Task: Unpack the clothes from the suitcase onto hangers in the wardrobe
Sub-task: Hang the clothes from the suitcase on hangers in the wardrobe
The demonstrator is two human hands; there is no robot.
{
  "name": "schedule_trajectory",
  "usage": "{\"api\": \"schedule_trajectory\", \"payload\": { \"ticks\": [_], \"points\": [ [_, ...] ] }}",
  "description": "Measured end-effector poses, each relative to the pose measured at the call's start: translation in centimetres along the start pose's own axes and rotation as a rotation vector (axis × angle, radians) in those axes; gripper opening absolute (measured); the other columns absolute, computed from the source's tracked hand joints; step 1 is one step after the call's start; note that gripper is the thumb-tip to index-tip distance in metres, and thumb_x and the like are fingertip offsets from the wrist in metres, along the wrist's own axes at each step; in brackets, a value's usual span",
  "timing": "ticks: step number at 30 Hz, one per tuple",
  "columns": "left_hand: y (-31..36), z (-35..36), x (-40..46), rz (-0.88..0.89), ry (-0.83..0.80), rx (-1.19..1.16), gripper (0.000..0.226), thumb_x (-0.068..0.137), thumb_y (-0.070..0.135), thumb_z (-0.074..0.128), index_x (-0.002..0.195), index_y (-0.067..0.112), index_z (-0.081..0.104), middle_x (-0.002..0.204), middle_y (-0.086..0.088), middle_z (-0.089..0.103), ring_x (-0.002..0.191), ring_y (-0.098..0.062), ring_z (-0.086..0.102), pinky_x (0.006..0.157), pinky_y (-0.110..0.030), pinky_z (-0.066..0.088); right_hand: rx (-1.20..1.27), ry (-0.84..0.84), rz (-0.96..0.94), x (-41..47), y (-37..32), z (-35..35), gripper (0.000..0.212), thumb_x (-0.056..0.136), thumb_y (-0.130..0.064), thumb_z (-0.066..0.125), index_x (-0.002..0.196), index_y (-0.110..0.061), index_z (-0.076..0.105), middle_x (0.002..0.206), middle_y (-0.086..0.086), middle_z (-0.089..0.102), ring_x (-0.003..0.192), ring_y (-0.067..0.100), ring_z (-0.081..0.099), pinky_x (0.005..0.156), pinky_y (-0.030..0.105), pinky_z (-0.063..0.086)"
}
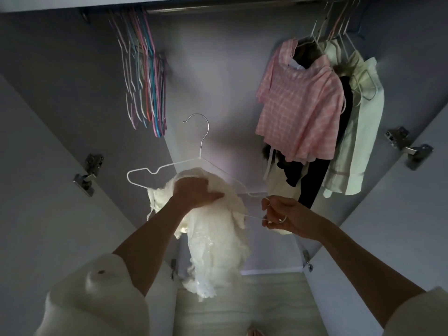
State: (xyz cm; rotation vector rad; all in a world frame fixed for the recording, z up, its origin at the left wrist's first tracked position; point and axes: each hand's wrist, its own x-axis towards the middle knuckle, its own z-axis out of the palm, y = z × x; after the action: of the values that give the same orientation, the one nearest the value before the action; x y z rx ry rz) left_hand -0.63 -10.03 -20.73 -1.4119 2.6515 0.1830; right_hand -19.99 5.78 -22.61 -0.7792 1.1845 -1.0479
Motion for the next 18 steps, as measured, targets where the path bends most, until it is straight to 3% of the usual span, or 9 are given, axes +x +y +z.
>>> {"api": "schedule_trajectory", "payload": {
  "ticks": [4, 8, 11, 13, 16, 18],
  "points": [
    [0.4, -0.1, -0.8, 0.19, 0.006, -0.039, 0.054, 0.088, 0.058, 0.046, 0.101, 0.011, 0.068, 0.1, -0.008, 0.069, 0.1, -0.023, 0.062, 0.083, -0.027, 0.039, -0.014, -0.02, 0.041, 0.2, 0.8, 0.0, 0.031, 0.101, -0.018, 0.026, 0.09, -0.009, 0.053, 0.051, -0.002, 0.047, 0.071, 0.019, 0.059, 0.066, 0.023, 0.052],
    [1.0, -0.4, -1.8, 0.303, 0.138, 0.001, 0.048, 0.09, 0.054, 0.046, 0.097, 0.013, 0.069, 0.094, -0.006, 0.069, 0.095, -0.019, 0.061, 0.078, -0.022, 0.031, 0.023, -0.039, 0.072, 0.2, 0.6, -0.9, 0.032, 0.101, -0.019, 0.023, 0.091, -0.008, 0.052, 0.048, -0.002, 0.043, 0.069, 0.017, 0.064, 0.067, 0.024, 0.051],
    [1.1, -0.4, -1.0, 0.21, 0.107, -0.099, 0.049, 0.09, 0.053, 0.047, 0.112, 0.013, 0.065, 0.11, -0.006, 0.066, 0.107, -0.019, 0.057, 0.086, -0.022, 0.032, 0.068, -0.04, 0.049, 0.3, 0.4, -1.1, 0.032, 0.1, -0.017, 0.023, 0.091, -0.005, 0.051, 0.046, -0.003, 0.042, 0.066, 0.02, 0.064, 0.068, 0.025, 0.053],
    [0.9, -0.2, -0.5, 0.174, 0.048, -0.012, 0.058, 0.087, 0.061, 0.045, 0.119, 0.015, 0.061, 0.122, -0.004, 0.061, 0.114, -0.022, 0.054, 0.095, -0.027, 0.035, 0.073, -0.027, 0.031, 0.6, 0.7, -1.0, 0.03, 0.1, -0.014, 0.023, 0.09, -0.003, 0.05, 0.044, -0.004, 0.041, 0.059, 0.018, 0.062, 0.077, 0.031, 0.053],
    [1.0, -0.3, -0.7, 0.092, 0.177, 0.212, 0.066, 0.079, 0.071, 0.046, 0.111, 0.014, 0.06, 0.116, -0.002, 0.06, 0.109, -0.021, 0.056, 0.091, -0.03, 0.036, 0.093, 0.011, 0.026, 0.8, 1.5, -0.8, 0.03, 0.101, -0.012, 0.023, 0.088, -0.003, 0.049, 0.043, -0.003, 0.041, 0.053, 0.016, 0.059, 0.083, 0.036, 0.051],
    [0.9, -0.4, -1.0, 0.052, 0.248, 0.247, 0.065, 0.079, 0.071, 0.045, 0.107, 0.014, 0.061, 0.108, -0.004, 0.063, 0.103, -0.021, 0.058, 0.09, -0.032, 0.036, 0.125, 0.034, 0.03, 0.8, 2.1, -0.7, 0.029, 0.1, -0.012, 0.025, 0.086, -0.004, 0.05, 0.043, -0.003, 0.04, 0.051, 0.016, 0.055, 0.074, 0.032, 0.055]
  ]
}}
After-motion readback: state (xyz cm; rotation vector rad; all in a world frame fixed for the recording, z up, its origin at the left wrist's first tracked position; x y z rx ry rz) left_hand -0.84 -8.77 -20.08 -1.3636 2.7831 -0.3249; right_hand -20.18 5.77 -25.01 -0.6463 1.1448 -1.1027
